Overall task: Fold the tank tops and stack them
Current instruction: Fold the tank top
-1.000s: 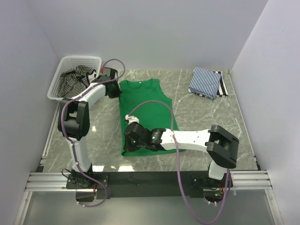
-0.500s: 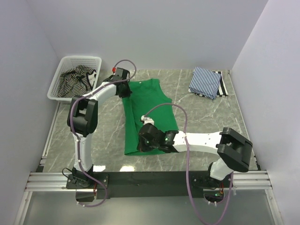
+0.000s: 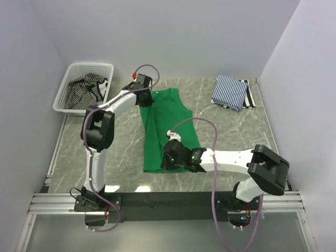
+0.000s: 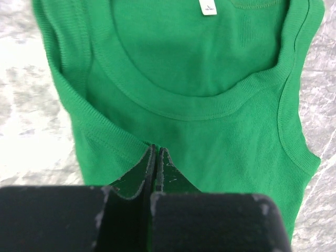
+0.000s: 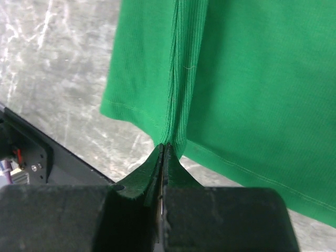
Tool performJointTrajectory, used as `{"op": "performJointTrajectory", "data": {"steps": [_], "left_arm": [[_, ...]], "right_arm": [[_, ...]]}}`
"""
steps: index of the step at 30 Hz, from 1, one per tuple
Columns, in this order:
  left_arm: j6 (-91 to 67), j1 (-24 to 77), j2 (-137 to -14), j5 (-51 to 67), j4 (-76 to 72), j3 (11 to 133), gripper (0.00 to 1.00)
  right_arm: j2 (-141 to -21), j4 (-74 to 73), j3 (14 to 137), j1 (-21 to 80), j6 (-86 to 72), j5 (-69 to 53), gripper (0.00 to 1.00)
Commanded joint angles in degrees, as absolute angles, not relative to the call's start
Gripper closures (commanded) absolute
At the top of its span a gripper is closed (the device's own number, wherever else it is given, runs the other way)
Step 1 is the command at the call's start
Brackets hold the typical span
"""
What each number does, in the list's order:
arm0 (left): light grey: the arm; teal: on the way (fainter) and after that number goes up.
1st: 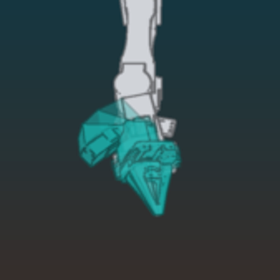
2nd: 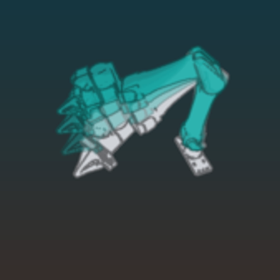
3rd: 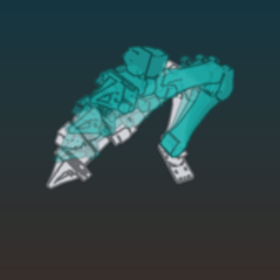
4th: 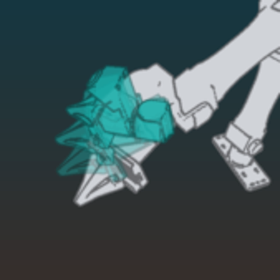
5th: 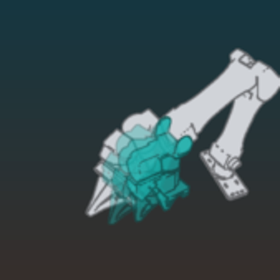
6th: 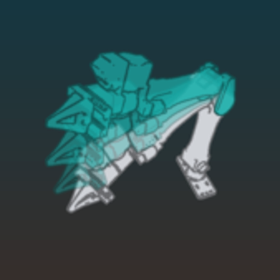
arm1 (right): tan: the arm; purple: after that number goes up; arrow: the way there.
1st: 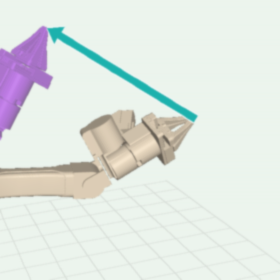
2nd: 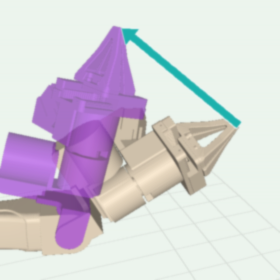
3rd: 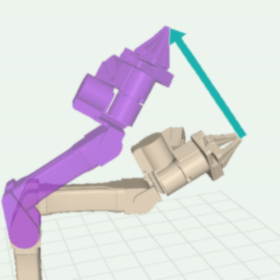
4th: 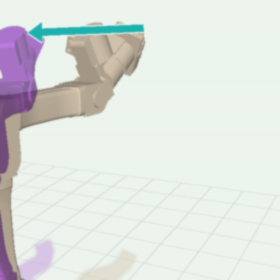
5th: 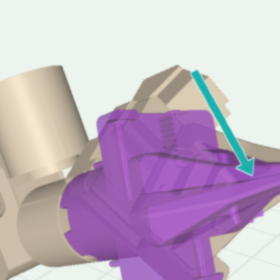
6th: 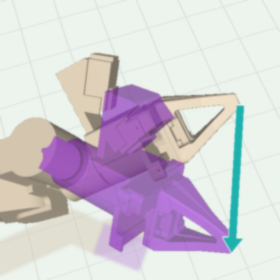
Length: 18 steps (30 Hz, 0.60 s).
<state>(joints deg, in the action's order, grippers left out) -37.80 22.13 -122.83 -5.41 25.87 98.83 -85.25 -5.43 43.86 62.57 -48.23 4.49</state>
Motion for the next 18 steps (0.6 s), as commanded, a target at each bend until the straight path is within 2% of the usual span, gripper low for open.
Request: {"op": "performJointTrajectory", "data": {"steps": [1, 18], "left_arm": [[-38.76, 23.03, -124.45, -6.68, 25.49, 102.39, 0.99], [-38.85, 24.61, -126.47, -6.42, 24.43, 103.01, 0.99]], "right_arm": [[-82.09, -3.95, 42.45, 61.79, -49.13, 5.62, 1.0], [-79.1, -2.99, 36.21, 59.77, -50.18, 6.85, 1.0]]}}
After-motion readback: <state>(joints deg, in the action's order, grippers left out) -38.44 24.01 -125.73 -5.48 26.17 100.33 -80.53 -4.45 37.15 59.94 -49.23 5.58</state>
